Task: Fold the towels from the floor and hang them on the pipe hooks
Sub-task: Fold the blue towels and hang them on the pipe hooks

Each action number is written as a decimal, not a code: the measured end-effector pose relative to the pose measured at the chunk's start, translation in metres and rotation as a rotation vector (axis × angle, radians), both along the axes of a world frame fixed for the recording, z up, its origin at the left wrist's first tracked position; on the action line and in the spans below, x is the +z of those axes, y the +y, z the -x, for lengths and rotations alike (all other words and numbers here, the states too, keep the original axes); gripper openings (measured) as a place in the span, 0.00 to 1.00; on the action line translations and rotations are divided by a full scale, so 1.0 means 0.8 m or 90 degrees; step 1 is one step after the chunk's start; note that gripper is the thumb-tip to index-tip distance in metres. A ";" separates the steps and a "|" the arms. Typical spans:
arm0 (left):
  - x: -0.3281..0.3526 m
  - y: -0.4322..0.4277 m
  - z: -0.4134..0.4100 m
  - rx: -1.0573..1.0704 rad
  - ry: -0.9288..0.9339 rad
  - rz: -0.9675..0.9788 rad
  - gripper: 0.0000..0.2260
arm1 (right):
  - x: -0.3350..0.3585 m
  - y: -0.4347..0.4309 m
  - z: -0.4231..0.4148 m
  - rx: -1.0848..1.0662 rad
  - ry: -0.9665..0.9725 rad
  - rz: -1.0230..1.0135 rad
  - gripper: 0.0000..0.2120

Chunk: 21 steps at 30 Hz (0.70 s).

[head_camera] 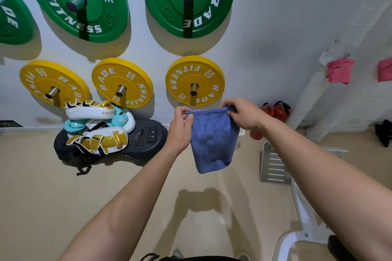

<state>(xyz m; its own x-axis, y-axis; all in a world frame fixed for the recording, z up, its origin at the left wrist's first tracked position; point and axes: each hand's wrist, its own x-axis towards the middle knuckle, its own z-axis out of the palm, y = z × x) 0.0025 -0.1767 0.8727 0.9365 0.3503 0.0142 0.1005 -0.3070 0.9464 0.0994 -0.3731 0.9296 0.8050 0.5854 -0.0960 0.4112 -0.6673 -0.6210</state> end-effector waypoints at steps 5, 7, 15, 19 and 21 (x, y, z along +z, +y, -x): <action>0.003 0.003 -0.004 -0.038 0.038 0.020 0.18 | 0.014 0.005 -0.002 -0.030 0.030 -0.059 0.13; 0.006 0.001 -0.007 -0.057 0.018 -0.010 0.12 | 0.015 0.000 0.000 -0.017 0.027 -0.009 0.10; 0.014 -0.013 -0.013 -0.139 0.003 -0.081 0.09 | 0.002 0.003 0.014 0.069 0.120 0.042 0.18; 0.014 -0.013 -0.009 -0.146 0.001 -0.117 0.09 | -0.001 0.019 0.012 0.095 0.089 -0.029 0.13; 0.012 -0.011 -0.008 -0.125 0.004 -0.119 0.13 | -0.002 0.029 0.013 0.114 0.055 -0.034 0.09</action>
<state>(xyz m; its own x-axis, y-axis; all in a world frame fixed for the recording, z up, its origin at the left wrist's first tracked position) 0.0090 -0.1854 0.8824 0.9865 0.1539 0.0554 0.0276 -0.4901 0.8712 0.0890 -0.3501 0.9282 0.6779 0.7243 -0.1255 0.4632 -0.5534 -0.6922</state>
